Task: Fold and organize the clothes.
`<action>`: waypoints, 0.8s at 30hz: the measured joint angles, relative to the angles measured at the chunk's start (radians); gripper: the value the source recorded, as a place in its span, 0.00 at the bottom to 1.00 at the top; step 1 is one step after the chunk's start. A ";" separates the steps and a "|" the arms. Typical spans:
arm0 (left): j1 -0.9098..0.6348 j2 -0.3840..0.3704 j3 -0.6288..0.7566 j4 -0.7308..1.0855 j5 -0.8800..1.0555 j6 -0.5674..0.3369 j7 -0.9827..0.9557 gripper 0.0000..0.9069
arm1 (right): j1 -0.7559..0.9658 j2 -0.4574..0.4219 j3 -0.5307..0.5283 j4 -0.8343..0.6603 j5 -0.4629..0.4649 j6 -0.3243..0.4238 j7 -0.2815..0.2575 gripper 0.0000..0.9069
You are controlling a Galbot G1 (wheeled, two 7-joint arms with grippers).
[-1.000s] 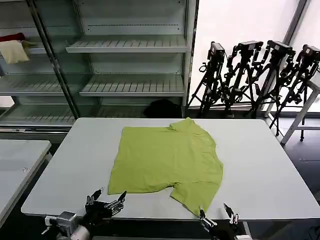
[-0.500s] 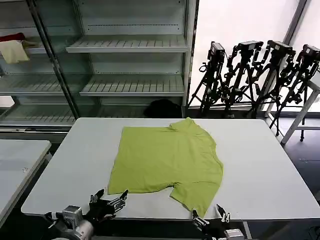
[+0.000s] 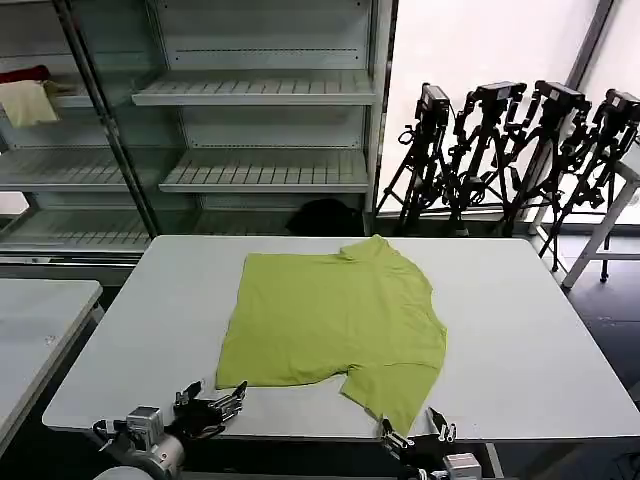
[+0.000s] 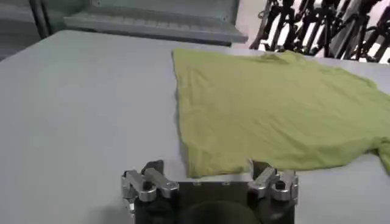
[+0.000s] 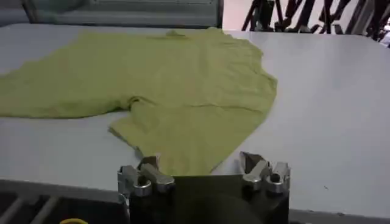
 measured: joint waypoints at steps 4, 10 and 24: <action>-0.002 0.000 0.000 0.011 0.001 -0.004 0.003 0.02 | -0.001 0.000 0.004 -0.009 0.004 0.010 -0.006 0.23; -0.002 -0.001 0.002 0.021 0.002 -0.008 0.008 0.02 | 0.001 0.000 0.007 -0.021 0.008 0.018 -0.015 0.00; -0.003 0.003 -0.001 0.029 0.007 -0.015 0.018 0.01 | 0.025 0.003 -0.001 -0.025 0.004 0.032 -0.013 0.00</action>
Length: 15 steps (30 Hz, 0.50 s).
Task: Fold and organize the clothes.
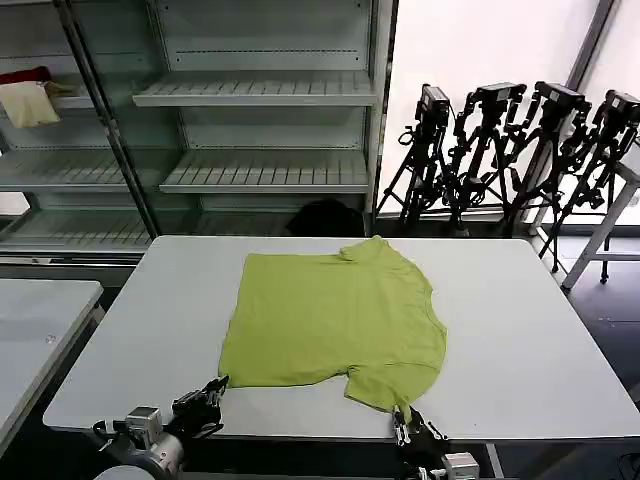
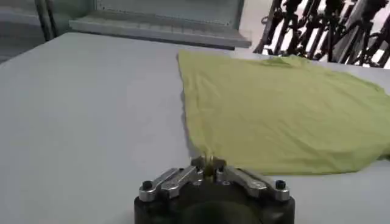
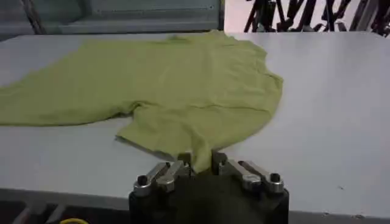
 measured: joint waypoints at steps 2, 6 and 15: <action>0.001 0.001 -0.001 -0.002 0.002 -0.002 0.002 0.01 | 0.001 -0.002 0.004 0.005 -0.002 0.004 0.002 0.00; 0.002 0.001 -0.004 -0.009 0.002 -0.010 0.000 0.01 | 0.003 -0.009 0.013 0.021 -0.010 0.012 0.002 0.00; -0.018 0.004 -0.017 -0.045 -0.018 -0.032 -0.010 0.01 | 0.032 -0.030 0.054 0.074 -0.002 0.013 0.000 0.00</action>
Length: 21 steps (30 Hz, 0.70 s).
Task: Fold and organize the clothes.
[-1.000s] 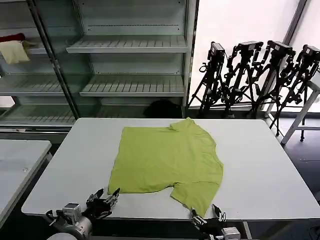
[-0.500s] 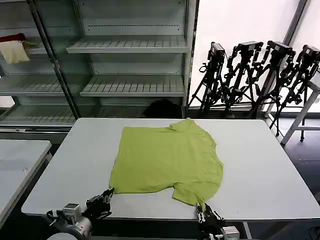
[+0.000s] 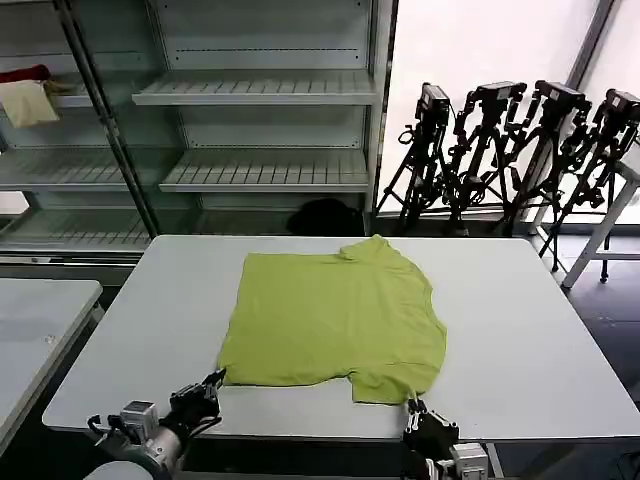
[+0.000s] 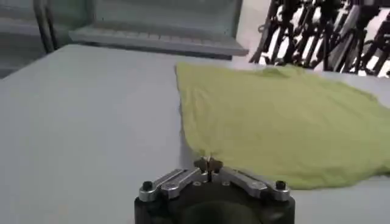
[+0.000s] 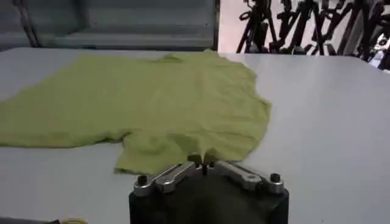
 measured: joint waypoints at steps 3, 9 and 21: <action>-0.012 0.001 0.004 -0.010 -0.009 -0.007 -0.005 0.01 | 0.015 -0.004 0.014 0.009 0.005 -0.002 -0.004 0.00; -0.058 0.005 0.016 -0.018 -0.033 -0.003 -0.024 0.01 | 0.065 -0.013 0.046 0.000 0.020 -0.006 -0.028 0.00; -0.245 -0.029 0.073 0.014 -0.078 0.025 -0.077 0.01 | 0.221 -0.025 0.080 -0.100 0.033 0.007 -0.164 0.00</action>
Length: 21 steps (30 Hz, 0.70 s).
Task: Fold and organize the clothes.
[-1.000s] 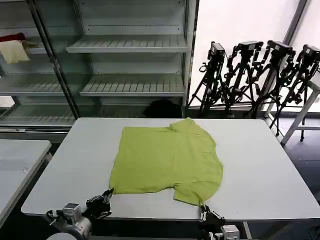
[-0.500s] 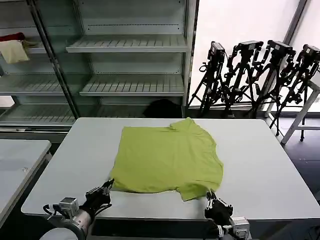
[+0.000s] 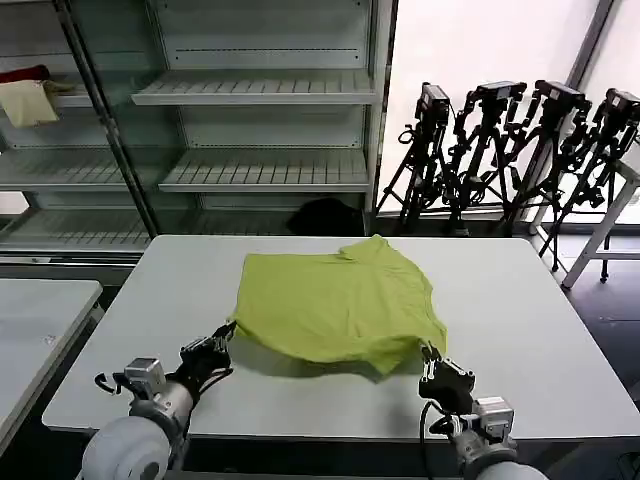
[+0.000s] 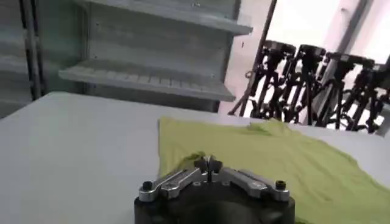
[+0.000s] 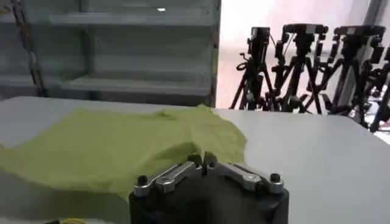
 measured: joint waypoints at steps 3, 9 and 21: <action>-0.045 -0.011 0.017 0.025 0.000 0.000 -0.010 0.01 | 0.048 0.004 -0.009 -0.041 -0.005 0.001 -0.026 0.00; -0.128 -0.040 0.050 0.092 0.007 0.001 -0.025 0.01 | 0.151 0.002 -0.028 -0.130 -0.024 0.006 -0.071 0.00; -0.266 -0.109 0.113 0.246 0.053 -0.007 -0.031 0.02 | 0.343 0.019 -0.083 -0.320 -0.083 0.035 -0.163 0.00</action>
